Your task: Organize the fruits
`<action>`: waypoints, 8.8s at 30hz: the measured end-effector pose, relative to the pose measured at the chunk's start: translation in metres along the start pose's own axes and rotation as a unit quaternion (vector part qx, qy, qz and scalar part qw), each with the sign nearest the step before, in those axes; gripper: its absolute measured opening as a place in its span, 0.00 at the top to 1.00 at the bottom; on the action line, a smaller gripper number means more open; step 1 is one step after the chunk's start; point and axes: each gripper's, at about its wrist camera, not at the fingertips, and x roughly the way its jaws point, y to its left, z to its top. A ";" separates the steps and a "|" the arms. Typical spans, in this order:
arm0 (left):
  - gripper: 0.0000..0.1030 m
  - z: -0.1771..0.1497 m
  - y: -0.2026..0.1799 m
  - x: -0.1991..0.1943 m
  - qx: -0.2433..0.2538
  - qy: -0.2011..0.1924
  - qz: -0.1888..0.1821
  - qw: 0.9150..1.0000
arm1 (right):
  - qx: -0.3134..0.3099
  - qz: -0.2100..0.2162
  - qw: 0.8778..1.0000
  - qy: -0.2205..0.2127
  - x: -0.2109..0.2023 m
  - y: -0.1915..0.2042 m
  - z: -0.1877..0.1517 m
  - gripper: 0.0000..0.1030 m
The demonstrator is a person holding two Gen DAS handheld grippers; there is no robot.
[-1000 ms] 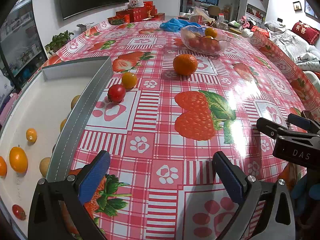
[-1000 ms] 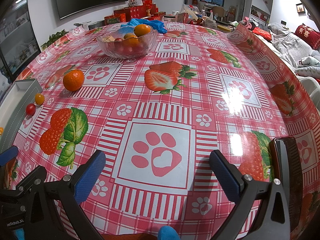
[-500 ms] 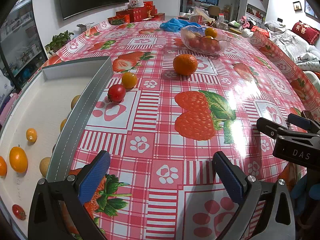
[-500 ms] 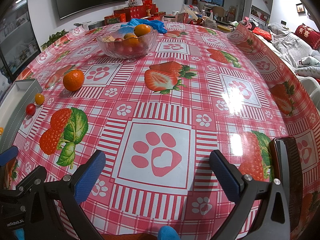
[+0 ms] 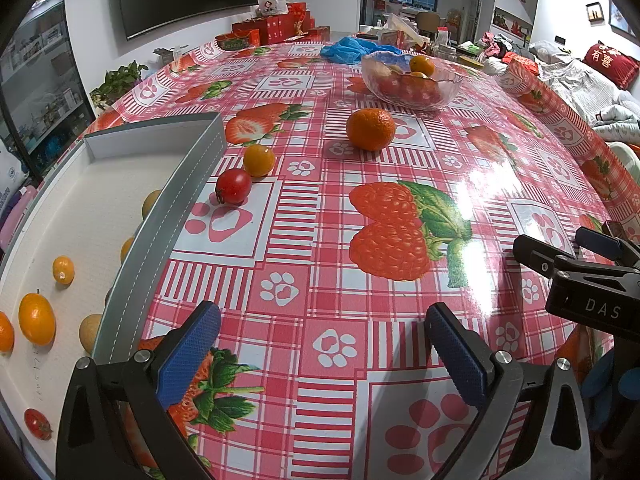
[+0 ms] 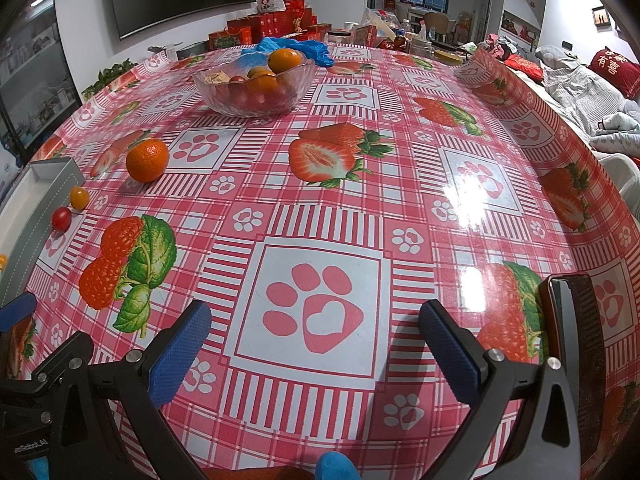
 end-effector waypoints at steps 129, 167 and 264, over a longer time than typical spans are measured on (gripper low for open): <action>0.02 -0.017 -0.036 -0.031 0.074 0.019 -0.015 0.997 | -0.007 0.188 0.982 0.021 -0.027 0.003 0.006 0.73; 0.77 -0.019 -0.013 -0.052 0.011 0.024 -0.049 0.998 | -0.004 0.194 0.981 0.025 -0.037 0.012 -0.005 0.73; 0.01 -0.035 0.018 -0.027 -0.005 -0.025 0.005 1.000 | -0.092 0.056 0.994 -0.001 -0.014 0.051 -0.019 0.00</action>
